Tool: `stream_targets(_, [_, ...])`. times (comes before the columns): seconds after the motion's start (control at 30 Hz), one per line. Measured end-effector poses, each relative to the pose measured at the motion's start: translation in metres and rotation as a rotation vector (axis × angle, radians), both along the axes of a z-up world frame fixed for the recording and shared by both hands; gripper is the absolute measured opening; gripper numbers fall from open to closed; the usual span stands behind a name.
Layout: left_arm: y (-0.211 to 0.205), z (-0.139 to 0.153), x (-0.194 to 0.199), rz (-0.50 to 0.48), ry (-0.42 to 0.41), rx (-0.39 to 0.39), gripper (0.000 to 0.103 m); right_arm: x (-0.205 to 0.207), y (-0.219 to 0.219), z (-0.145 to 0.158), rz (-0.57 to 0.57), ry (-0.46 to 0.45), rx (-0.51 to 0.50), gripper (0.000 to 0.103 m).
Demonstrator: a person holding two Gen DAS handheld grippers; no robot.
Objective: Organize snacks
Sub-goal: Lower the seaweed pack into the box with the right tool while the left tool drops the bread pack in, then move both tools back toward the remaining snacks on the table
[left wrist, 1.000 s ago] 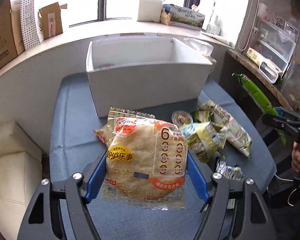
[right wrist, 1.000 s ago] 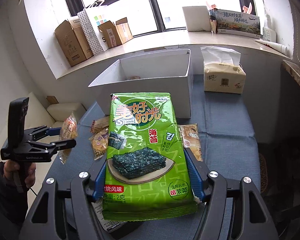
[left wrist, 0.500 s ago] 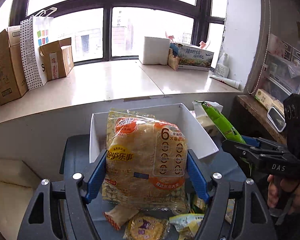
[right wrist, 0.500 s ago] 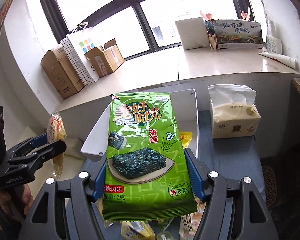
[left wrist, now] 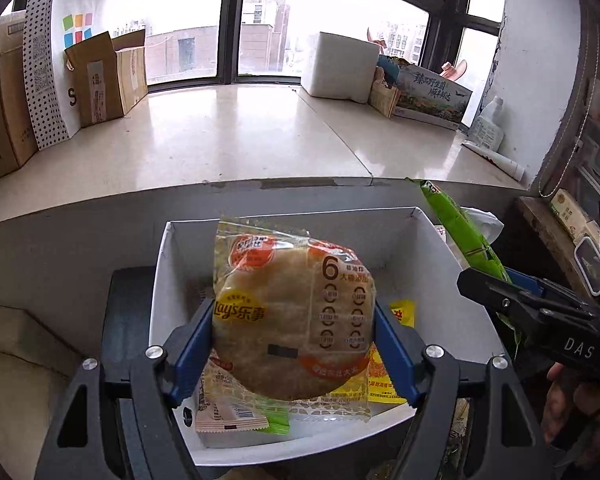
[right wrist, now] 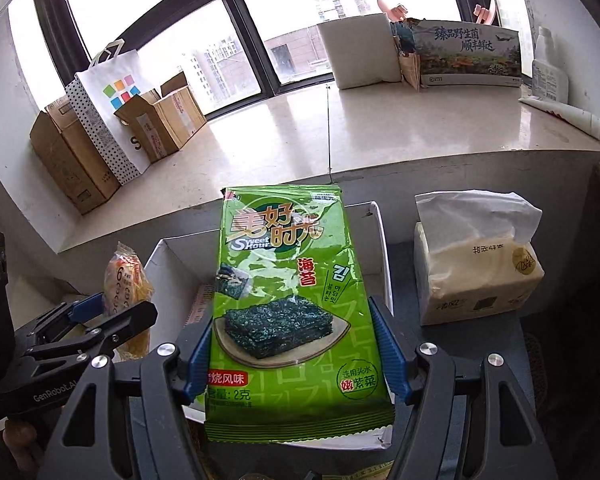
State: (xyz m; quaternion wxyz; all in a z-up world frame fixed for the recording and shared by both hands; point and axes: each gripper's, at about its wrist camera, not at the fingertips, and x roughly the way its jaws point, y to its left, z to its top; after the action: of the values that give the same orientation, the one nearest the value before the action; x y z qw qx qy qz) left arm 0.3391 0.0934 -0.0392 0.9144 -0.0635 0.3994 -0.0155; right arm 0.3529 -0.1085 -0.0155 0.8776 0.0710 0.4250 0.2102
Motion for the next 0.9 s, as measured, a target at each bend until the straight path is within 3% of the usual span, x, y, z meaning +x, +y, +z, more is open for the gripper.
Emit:
stream_targets(0.03, [0.001, -0.004, 0.001, -0.006, 0.012, 0.004, 0.082, 0.002, 0.001, -0.002, -0.001, 0.002, -0.007, 0.081])
stream_targets(0.07, [0.001, -0.007, 0.003, -0.011, 0.025, 0.005, 0.093, 0.004, 0.002, -0.004, 0.001, 0.011, -0.013, 0.093])
stream_targets(0.1, [0.002, -0.009, 0.003, -0.005, 0.031, 0.013, 0.103, 0.005, 0.002, -0.006, 0.001, 0.020, -0.022, 0.095])
stream_targets(0.23, [0.011, -0.013, -0.001, 0.013, 0.034, -0.013, 0.103, 0.003, -0.003, -0.008, 0.005, 0.032, 0.000, 0.095])
stream_targets(0.57, [0.012, -0.007, -0.014, 0.025, 0.023, -0.010, 0.103, -0.016, -0.012, 0.014, 0.021, -0.041, 0.036, 0.095])
stream_targets(0.7, [0.010, 0.003, -0.037, 0.011, -0.010, -0.005, 0.103, -0.033, -0.025, 0.026, 0.036, -0.060, 0.070, 0.095])
stream_targets(0.77, [0.008, 0.008, -0.053, 0.003, -0.022, -0.002, 0.103, -0.044, -0.035, 0.032, 0.040, -0.070, 0.096, 0.103])
stream_targets(0.9, [0.006, 0.017, -0.091, -0.024, -0.052, -0.006, 0.103, -0.075, -0.061, 0.041, 0.048, -0.100, 0.132, 0.103])
